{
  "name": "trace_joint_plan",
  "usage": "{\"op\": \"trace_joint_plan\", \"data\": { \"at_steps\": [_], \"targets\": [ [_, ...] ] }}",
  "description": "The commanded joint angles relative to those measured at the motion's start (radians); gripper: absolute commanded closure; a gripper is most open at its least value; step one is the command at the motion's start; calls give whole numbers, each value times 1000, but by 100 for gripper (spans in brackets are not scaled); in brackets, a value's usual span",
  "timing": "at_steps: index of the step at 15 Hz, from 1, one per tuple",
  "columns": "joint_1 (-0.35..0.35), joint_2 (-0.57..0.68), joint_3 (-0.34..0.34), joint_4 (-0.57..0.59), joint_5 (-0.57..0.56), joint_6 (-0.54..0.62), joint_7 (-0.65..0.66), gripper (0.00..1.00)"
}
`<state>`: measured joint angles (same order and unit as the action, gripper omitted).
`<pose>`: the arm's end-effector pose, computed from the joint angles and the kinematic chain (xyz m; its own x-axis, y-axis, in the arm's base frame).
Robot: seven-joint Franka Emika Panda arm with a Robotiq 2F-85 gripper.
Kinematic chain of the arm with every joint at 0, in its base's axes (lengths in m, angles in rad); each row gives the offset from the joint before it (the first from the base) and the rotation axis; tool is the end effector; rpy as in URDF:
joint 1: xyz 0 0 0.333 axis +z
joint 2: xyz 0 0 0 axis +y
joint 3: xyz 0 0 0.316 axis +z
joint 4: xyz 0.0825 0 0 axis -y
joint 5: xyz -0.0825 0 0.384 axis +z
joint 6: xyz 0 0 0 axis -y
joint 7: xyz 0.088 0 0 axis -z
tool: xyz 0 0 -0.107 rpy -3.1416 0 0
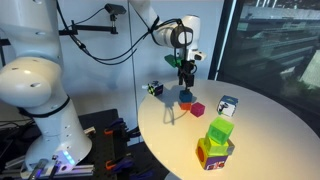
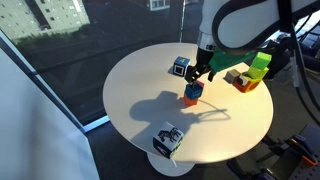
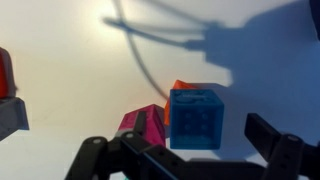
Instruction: Put the blue block on the table
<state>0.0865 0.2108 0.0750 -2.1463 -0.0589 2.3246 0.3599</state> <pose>0.5539 0.0887 0.3018 0.9871 -0.1585 -0.0209 -0.1577 -0.9868 0.0356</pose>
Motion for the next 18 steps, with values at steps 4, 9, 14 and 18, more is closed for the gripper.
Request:
{"op": "trace_joint_plan", "data": {
  "at_steps": [4,9,14,18],
  "targets": [
    [33,110,-33,140,-3,-81,53,0],
    [49,167,-43,205,-6,-130,52,0],
    [61,208,-53,237,-8,-147,53,0],
    [71,232,-62,250,-14,-158,57,27]
  ]
}}
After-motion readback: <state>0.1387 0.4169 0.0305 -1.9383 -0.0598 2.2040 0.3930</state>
